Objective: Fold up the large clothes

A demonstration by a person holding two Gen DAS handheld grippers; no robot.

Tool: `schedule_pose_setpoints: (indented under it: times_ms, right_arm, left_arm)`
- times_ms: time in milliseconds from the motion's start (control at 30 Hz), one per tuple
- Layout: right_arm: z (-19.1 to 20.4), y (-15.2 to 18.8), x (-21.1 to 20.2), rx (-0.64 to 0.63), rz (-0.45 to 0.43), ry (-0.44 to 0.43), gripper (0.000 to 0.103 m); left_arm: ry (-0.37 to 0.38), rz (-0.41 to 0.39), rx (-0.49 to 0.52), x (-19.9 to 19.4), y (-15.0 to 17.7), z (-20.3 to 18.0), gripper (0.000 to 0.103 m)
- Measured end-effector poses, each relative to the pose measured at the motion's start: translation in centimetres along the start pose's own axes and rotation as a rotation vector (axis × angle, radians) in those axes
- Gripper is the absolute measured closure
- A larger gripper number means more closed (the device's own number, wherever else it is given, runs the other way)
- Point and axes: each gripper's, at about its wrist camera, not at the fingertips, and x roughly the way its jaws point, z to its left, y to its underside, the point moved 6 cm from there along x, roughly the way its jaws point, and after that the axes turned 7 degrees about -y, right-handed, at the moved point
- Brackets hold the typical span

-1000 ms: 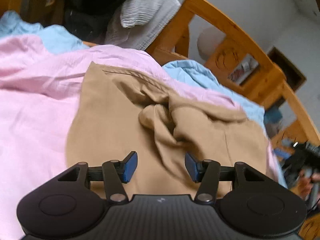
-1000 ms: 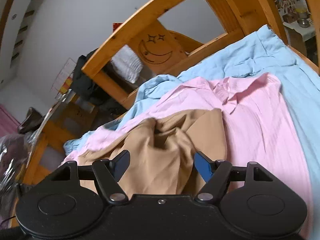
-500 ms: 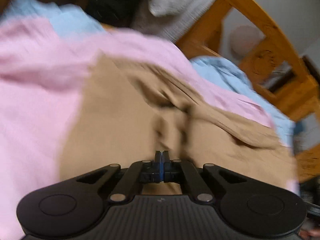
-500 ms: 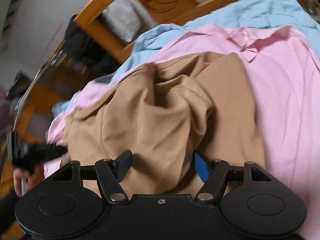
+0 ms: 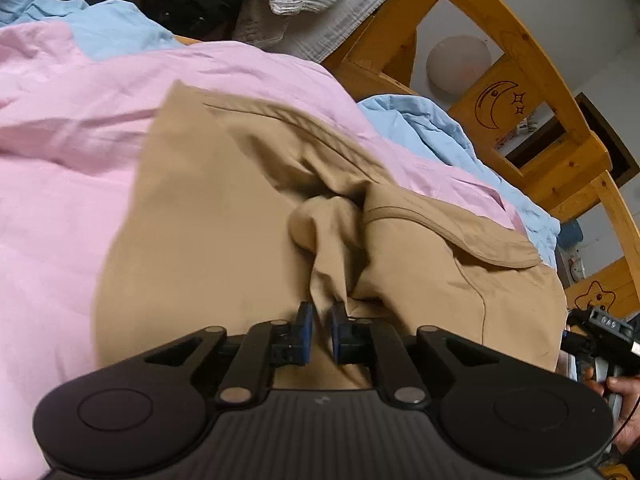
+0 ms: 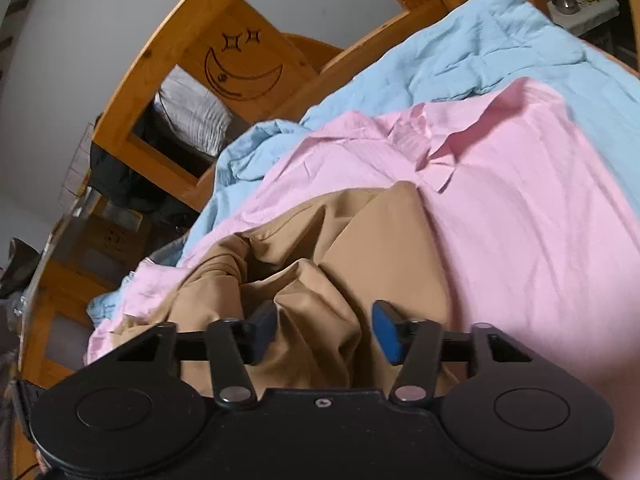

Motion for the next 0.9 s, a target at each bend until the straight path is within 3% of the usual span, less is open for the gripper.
schedule_pose_setpoints:
  times_ms: [100,167,267,400,467,567,667,700,767,833,900]
  right_arm:
    - [0.9,0.9,0.8,-0.058,0.010,0.030,0.059]
    - [1.6,1.6,1.2,-0.129,0.022,0.052,0.086]
    - [3.1,1.7,0.9,-0.230,-0.010,0.060,0.097]
    - [6.3,1.0,1.6,-0.376,-0.084,0.071,0.098]
    - [7.0,0.7,2.4,-0.386,-0.105,0.085,0.098]
    - [6.3,0.8,3.9,-0.370,-0.097,0.126,0.098]
    - [5.3,1.5,3.5,-0.365,-0.074,0.144,0.095]
    - [5.0,1.6,2.9,-0.365,-0.070,0.151,0.092]
    - [4.7,1.8,1.7,-0.389,-0.071,0.169,0.077]
    - [5.3,1.8,0.4,-0.462,-0.098,0.195,0.075]
    - [6.7,1.7,-0.7,-0.573,-0.157,0.237,0.074]
  left_arm:
    - [0.004,-0.004,-0.014,0.6,-0.2,-0.6,0.095]
    - [-0.035,-0.019,-0.019,0.8,-0.4,-0.8,0.103]
    - [-0.101,-0.106,0.007,0.3,-1.1,-1.7,0.103]
    - [-0.175,-0.191,0.025,-0.3,-3.1,-2.5,0.103]
    - [-0.207,-0.206,0.021,0.2,-4.2,-2.5,0.103]
    - [-0.246,-0.161,0.003,1.1,-4.1,-1.2,0.103]
    - [-0.211,-0.102,0.008,0.9,-2.8,-0.3,0.101]
    - [-0.199,-0.095,0.011,0.4,-2.3,0.0,0.098]
    - [-0.211,-0.107,0.015,-1.1,-1.4,0.8,0.078]
    - [-0.228,-0.134,0.042,-2.9,-0.7,1.1,0.064]
    - [-0.246,-0.171,0.079,-4.6,-0.3,0.9,0.060]
